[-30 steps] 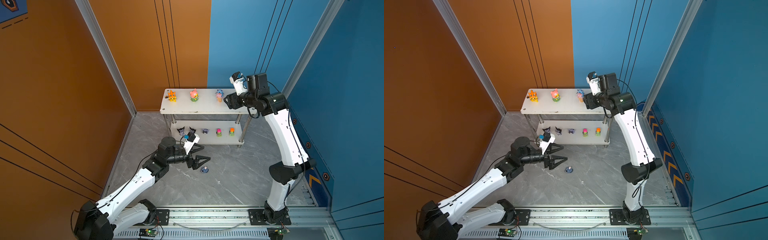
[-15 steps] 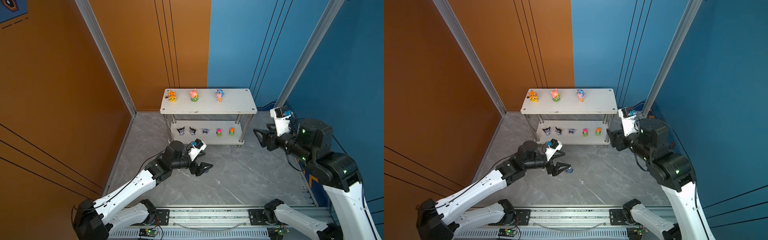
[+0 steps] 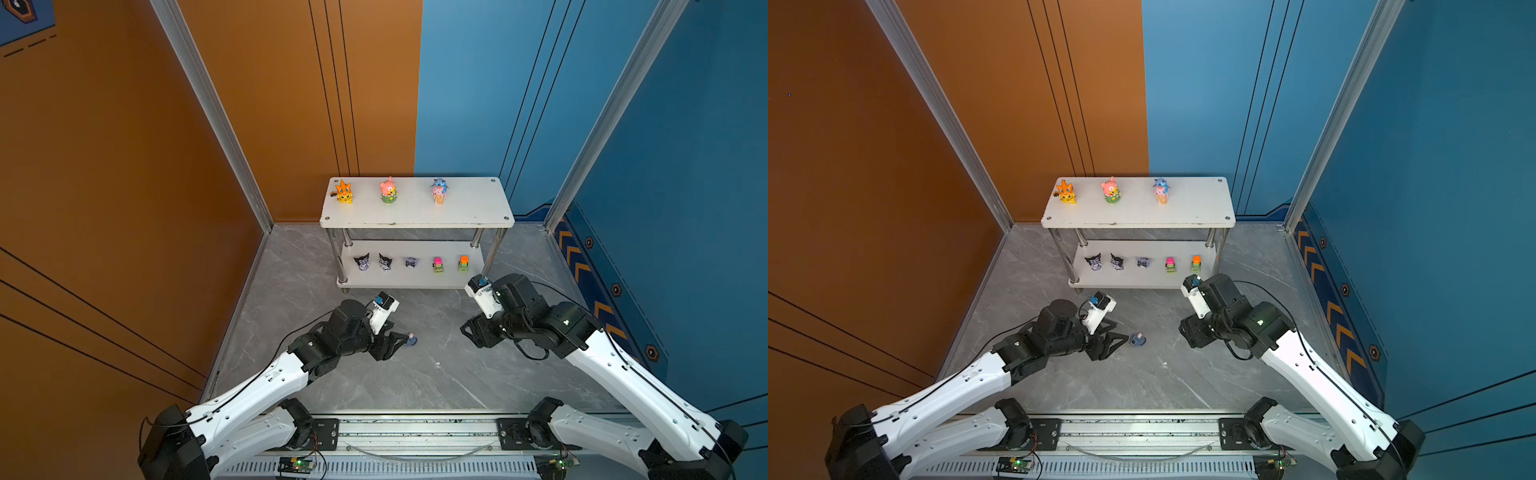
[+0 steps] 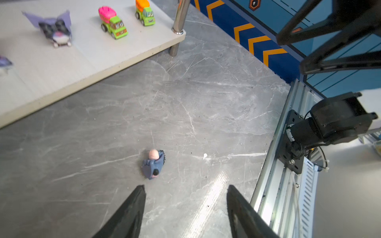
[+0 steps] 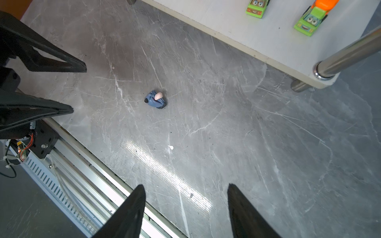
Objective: Place and organize the plastic toys onto the shelf
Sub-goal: 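Grasp the blue donkey toy from the floor with the left gripper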
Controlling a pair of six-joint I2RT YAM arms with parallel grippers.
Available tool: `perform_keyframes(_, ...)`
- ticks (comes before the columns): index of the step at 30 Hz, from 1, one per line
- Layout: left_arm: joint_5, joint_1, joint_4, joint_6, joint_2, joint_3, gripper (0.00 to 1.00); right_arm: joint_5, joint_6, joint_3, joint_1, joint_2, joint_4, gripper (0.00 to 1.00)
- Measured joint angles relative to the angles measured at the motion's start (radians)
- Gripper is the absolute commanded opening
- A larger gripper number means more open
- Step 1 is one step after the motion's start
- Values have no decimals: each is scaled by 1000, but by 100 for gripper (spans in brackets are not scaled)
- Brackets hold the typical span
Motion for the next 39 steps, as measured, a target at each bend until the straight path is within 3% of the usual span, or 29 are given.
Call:
perform_keyframes(5, 2, 0, 5, 4, 128, 0, 50, 0, 16, -45, -2, 40, 72, 64)
perform_keyframes(15, 13, -5, 8, 74, 401, 46, 46, -11, 18, -116, -38, 86, 156, 63)
perform_keyframes(31, 20, 34, 4, 189, 581, 172, 53, -56, 18, -130, -61, 157, 227, 63)
perform_keyframes(39, 39, 44, 4, 211, 645, 207, 43, -61, 18, -130, -67, 175, 236, 63)
